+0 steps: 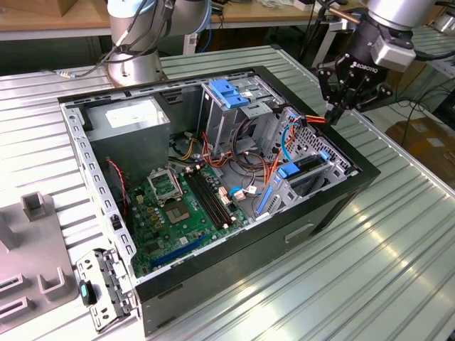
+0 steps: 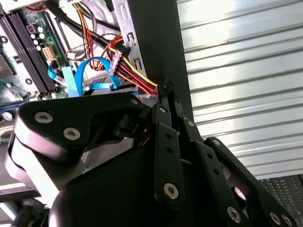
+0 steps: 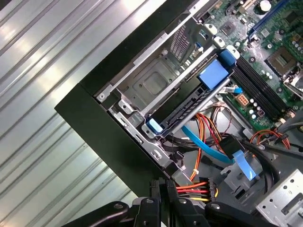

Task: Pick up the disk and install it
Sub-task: 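Insert the first disk wire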

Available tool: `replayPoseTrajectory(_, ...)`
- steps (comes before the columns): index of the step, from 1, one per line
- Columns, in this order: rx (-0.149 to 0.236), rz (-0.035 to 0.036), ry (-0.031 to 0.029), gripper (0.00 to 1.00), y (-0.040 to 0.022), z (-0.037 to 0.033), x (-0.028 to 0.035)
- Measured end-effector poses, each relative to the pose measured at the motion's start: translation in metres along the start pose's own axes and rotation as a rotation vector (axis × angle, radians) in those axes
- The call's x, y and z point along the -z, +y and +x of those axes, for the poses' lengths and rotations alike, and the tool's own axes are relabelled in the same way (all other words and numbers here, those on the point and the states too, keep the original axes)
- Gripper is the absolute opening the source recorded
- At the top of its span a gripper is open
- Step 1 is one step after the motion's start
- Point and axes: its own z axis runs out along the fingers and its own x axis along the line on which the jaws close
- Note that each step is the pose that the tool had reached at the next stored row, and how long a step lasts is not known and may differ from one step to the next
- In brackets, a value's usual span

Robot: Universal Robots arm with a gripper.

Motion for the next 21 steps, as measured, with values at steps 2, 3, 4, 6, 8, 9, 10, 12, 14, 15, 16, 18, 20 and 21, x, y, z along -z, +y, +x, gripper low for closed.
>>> replayPoseTrajectory(2,-0.033,-0.0017,0.001,0.17,0.0,0.0,-0.0012)
replayPoseTrajectory(3,-0.044,-0.0028,0.0018,0.17,0.0003,-0.0004,-0.0021)
replayPoseTrajectory(4,-0.047,-0.0031,0.002,0.17,0.0011,-0.0012,-0.0026)
replayPoseTrajectory(6,-0.051,-0.0036,0.0024,0.17,0.0045,-0.0047,-0.0033)
replayPoseTrajectory(8,-0.052,-0.0036,0.0024,0.17,0.0087,-0.0088,-0.0036)
replayPoseTrajectory(9,-0.052,-0.0035,0.0024,0.17,0.0129,-0.0131,-0.0037)
replayPoseTrajectory(10,-0.052,-0.0036,0.0025,0.17,0.0166,-0.0166,-0.0038)
replayPoseTrajectory(12,-0.052,-0.0035,0.0025,0.17,0.0238,-0.0237,-0.0039)
replayPoseTrajectory(14,-0.052,-0.0034,0.0026,0.17,0.0306,-0.0306,-0.0041)
replayPoseTrajectory(15,-0.052,-0.0034,0.0026,0.17,0.0341,-0.0341,-0.0043)
replayPoseTrajectory(16,-0.052,-0.0034,0.0025,0.17,0.0356,-0.0357,-0.0044)
replayPoseTrajectory(18,-0.058,-0.0033,0.0025,0.17,0.037,-0.037,-0.0045)
replayPoseTrajectory(20,-0.092,-0.0038,0.002,0.17,0.037,-0.0371,-0.0048)
replayPoseTrajectory(21,-0.11,-0.0041,0.0018,0.17,0.037,-0.0372,-0.005)
